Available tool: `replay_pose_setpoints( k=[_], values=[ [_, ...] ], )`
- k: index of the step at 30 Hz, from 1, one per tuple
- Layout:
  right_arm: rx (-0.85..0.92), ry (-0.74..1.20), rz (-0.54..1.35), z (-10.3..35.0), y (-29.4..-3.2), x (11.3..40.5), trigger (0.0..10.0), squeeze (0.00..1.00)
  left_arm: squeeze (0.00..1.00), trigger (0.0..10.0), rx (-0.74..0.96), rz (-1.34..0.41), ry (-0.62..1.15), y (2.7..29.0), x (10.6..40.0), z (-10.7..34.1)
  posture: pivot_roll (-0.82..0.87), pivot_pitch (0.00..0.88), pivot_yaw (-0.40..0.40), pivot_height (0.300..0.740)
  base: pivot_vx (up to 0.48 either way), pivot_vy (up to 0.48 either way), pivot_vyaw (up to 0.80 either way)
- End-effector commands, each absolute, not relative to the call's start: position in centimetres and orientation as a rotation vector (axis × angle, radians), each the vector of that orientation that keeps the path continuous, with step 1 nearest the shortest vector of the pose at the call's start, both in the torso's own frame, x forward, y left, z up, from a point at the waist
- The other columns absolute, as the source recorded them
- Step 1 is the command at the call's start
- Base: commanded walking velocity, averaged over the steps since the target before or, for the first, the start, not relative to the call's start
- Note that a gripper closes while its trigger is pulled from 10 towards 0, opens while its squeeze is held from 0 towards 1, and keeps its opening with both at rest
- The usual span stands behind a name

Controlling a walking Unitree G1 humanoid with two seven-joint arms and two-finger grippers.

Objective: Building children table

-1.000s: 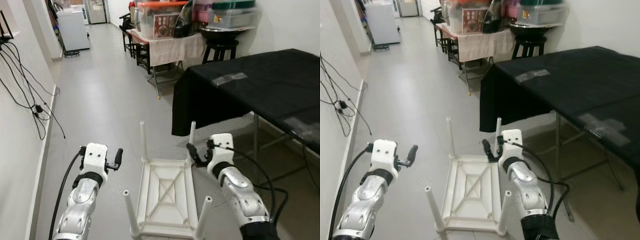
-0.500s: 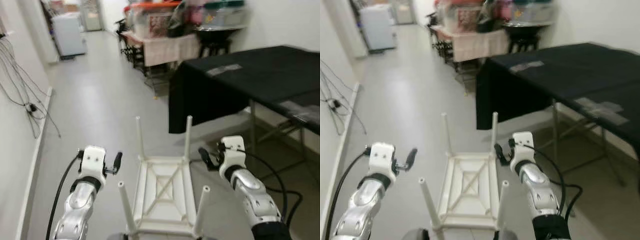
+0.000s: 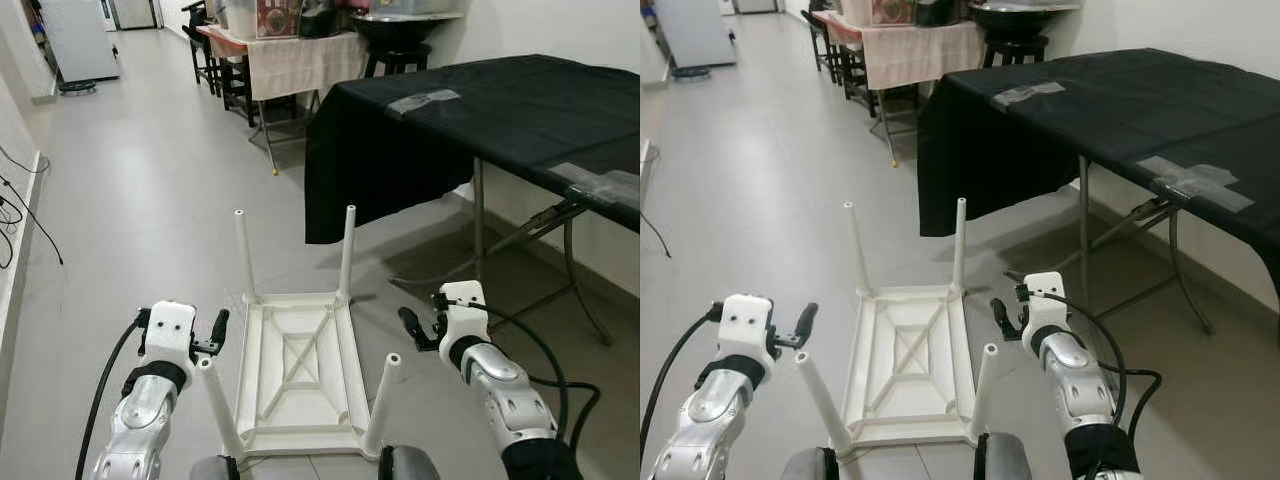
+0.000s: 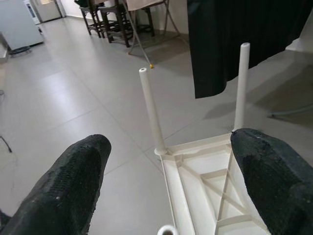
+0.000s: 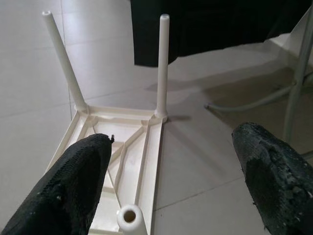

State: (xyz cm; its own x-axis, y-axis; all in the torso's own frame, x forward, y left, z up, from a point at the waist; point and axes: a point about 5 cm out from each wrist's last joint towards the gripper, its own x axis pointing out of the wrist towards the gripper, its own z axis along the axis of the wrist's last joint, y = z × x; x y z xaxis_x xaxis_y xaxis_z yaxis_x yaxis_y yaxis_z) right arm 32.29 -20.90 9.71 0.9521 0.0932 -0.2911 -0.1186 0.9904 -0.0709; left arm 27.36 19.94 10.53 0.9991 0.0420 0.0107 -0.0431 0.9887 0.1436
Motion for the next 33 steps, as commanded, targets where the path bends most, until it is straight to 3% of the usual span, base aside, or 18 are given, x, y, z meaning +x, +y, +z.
replay_pose_setpoints(
  k=[1,20,33],
  values=[
    [-0.073,0.327,0.126,9.1,-20.9,31.9,10.0,0.00,0.00,10.0,0.165,0.059,0.017,20.4,27.0,10.1,0.05,0.000,-0.017,0.495,0.000,0.000,0.00],
    [-0.128,0.361,0.319,8.7,-20.9,31.6,10.0,0.00,0.00,10.0,0.176,0.258,0.150,23.8,23.9,6.8,0.06,0.017,-0.035,0.420,0.000,0.000,0.00],
    [-0.211,0.461,0.245,7.3,-21.0,32.7,10.0,0.00,0.00,10.0,0.145,0.232,0.154,24.1,24.0,6.5,0.06,0.071,-0.045,0.380,0.000,0.000,0.00]
  ],
)
